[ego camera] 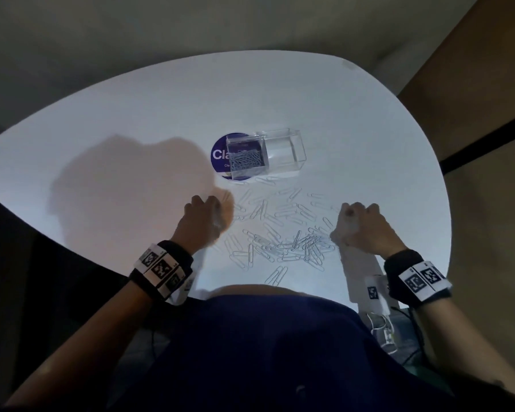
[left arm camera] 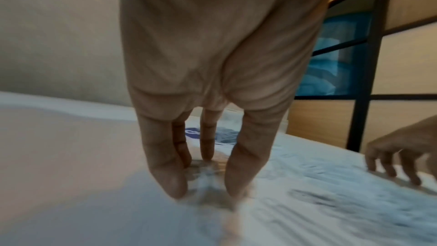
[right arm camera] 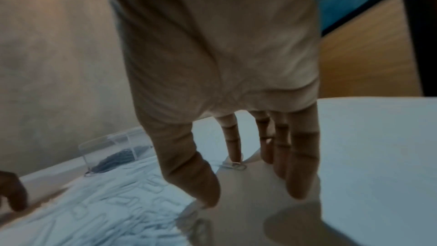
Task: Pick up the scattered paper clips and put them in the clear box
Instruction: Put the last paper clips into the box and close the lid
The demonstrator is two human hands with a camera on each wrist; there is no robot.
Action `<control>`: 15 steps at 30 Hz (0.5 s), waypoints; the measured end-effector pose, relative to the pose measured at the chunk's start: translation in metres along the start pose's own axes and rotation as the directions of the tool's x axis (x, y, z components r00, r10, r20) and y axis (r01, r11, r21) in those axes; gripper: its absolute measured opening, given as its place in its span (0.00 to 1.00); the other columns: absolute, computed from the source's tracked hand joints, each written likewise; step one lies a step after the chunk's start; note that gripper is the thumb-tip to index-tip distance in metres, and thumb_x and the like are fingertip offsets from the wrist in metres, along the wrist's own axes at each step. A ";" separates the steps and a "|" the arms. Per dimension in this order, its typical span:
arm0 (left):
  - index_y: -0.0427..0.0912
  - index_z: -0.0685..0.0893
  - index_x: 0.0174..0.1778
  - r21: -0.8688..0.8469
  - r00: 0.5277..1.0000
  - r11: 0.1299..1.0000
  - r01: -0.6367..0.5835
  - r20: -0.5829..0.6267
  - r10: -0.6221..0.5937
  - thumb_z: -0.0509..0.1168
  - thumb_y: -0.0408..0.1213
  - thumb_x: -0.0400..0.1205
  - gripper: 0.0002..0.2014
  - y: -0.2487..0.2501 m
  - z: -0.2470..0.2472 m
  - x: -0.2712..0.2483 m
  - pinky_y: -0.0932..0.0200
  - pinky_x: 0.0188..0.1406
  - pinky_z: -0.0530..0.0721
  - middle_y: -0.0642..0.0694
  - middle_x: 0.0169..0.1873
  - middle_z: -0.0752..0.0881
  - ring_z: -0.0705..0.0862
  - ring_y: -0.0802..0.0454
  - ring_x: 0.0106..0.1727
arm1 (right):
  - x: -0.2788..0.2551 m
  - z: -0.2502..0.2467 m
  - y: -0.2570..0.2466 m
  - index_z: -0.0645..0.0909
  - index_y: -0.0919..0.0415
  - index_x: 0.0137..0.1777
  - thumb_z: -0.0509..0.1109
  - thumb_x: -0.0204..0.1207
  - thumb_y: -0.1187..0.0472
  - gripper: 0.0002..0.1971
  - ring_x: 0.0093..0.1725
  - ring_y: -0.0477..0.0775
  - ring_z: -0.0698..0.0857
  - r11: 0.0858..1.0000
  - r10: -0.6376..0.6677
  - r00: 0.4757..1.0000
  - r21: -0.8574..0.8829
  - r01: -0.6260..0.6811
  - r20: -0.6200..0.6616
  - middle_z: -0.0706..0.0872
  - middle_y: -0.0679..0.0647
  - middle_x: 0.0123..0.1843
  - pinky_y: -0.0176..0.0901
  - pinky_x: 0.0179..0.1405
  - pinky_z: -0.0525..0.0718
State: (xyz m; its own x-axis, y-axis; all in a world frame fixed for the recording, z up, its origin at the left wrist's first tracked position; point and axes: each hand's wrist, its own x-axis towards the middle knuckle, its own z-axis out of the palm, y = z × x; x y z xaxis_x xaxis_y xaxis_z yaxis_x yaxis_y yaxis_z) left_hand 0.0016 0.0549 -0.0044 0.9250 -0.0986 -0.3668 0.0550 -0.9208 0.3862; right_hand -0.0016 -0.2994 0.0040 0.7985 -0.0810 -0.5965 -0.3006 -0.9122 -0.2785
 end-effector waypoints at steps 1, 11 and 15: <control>0.33 0.76 0.64 0.016 0.999 0.999 -0.043 0.011 0.043 0.68 0.28 0.76 0.20 0.007 0.005 0.001 0.50 0.42 0.70 0.31 0.49 0.76 0.77 0.33 0.51 | -0.002 0.003 -0.004 0.70 0.58 0.70 0.80 0.69 0.59 0.31 0.61 0.67 0.78 0.999 -0.016 1.000 0.029 0.015 0.027 0.67 0.59 0.61 0.55 0.58 0.82; 0.44 0.69 0.77 -0.101 0.915 0.920 -0.379 0.110 0.389 0.77 0.47 0.71 0.39 0.047 0.020 -0.001 0.51 0.63 0.77 0.41 0.64 0.73 0.70 0.46 0.66 | -0.006 0.022 -0.037 0.75 0.46 0.72 0.85 0.64 0.53 0.36 0.57 0.50 0.78 0.889 -0.418 0.908 0.201 0.410 -0.006 0.73 0.46 0.57 0.41 0.54 0.79; 0.43 0.52 0.83 0.306 0.868 0.813 -0.496 0.182 0.461 0.63 0.78 0.60 0.62 0.048 0.044 -0.013 0.39 0.79 0.60 0.37 0.82 0.56 0.52 0.38 0.83 | -0.008 0.028 -0.022 0.64 0.39 0.79 0.87 0.53 0.46 0.53 0.66 0.49 0.64 0.905 -0.424 0.905 0.023 0.424 0.030 0.64 0.47 0.66 0.46 0.60 0.73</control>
State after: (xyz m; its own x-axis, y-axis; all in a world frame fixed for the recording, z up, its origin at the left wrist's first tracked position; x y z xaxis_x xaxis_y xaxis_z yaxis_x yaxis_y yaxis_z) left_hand -0.0244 -0.0044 -0.0186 0.7604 -0.5790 -0.2943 -0.5288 -0.8149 0.2372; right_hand -0.0155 -0.2672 -0.0058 0.8345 0.3259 -0.4443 0.0540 -0.8508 -0.5227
